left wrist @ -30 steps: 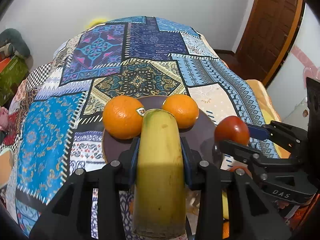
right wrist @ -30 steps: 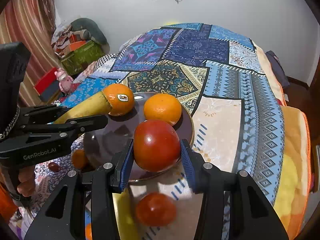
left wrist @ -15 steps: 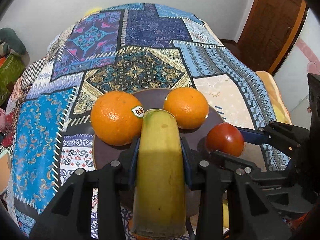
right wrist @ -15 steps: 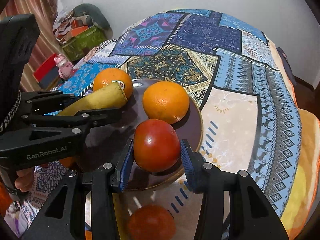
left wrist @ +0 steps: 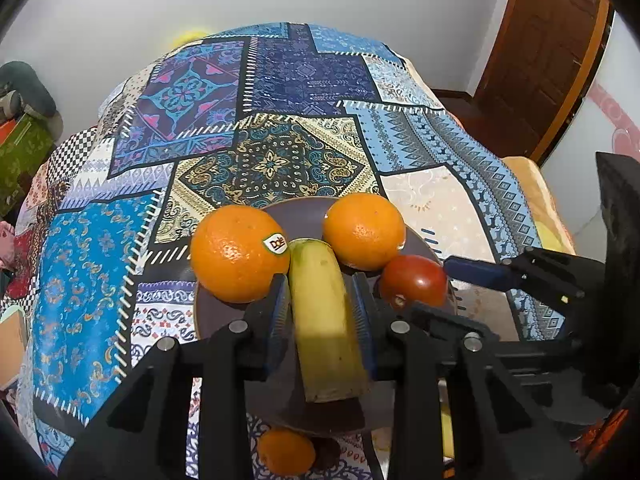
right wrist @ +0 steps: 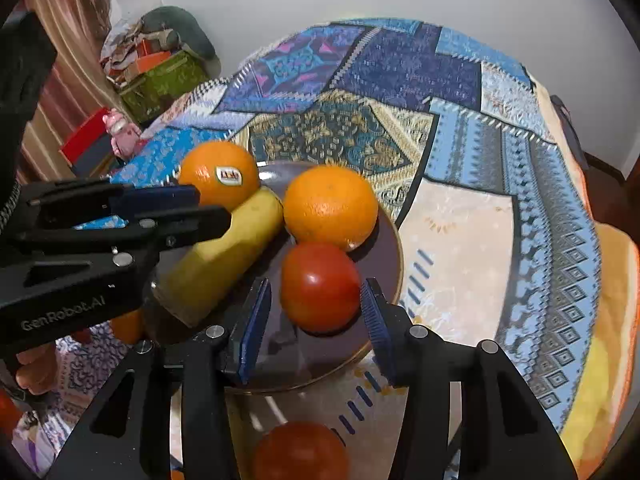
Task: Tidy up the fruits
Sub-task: 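Lay the cucumber on the plate with the left tool while the right tool places a tomato there, then grasp a small mandarin with the left tool while the right tool grasps another tomato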
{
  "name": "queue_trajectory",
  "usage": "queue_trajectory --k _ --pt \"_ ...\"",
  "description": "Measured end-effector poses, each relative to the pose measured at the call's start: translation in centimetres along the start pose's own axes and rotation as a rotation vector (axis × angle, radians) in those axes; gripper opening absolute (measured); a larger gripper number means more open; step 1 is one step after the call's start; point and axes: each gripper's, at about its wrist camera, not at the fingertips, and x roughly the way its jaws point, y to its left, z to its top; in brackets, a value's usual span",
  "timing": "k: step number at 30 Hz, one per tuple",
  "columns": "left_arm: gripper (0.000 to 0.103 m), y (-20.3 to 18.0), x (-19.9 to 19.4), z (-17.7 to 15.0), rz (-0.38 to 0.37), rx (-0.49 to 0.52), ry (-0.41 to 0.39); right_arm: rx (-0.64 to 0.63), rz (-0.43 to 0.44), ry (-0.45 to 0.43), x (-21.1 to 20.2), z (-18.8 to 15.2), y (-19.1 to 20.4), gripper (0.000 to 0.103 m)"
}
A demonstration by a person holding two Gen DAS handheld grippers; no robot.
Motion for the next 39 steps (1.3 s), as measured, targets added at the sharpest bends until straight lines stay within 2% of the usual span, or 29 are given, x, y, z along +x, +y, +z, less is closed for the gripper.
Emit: queue_trajectory --k 5,7,11,18,23,29,35,39 --pt "0.032 0.3 -2.7 -0.6 0.006 -0.013 -0.045 0.003 -0.005 -0.041 -2.2 0.0 0.1 0.046" --pt "0.032 0.4 -3.9 -1.0 0.010 -0.010 -0.060 0.010 -0.006 -0.058 -3.1 -0.2 0.0 0.051" --pt "0.032 0.7 -6.4 -2.1 0.012 -0.015 -0.085 0.024 -0.011 -0.090 -5.2 -1.0 -0.2 0.054" --pt "0.034 1.6 -9.0 -5.0 0.011 -0.048 -0.080 0.028 -0.031 -0.108 -7.3 -3.1 0.3 0.058" --pt "0.034 2.4 -8.8 -7.2 0.018 -0.076 -0.046 0.054 -0.022 -0.085 -7.2 -4.7 0.1 0.058" --pt "0.034 2.8 -6.9 -9.6 0.004 -0.104 0.022 0.088 -0.010 -0.033 -5.9 -6.7 -0.1 0.059" --pt "0.034 2.9 -4.9 -10.2 -0.019 -0.126 0.055 0.103 -0.010 0.014 -3.9 -7.5 -0.3 0.058" --pt "0.034 3.0 -3.8 -9.9 -0.029 -0.137 0.067 0.126 0.004 0.012 -3.4 -7.6 -0.6 0.058"
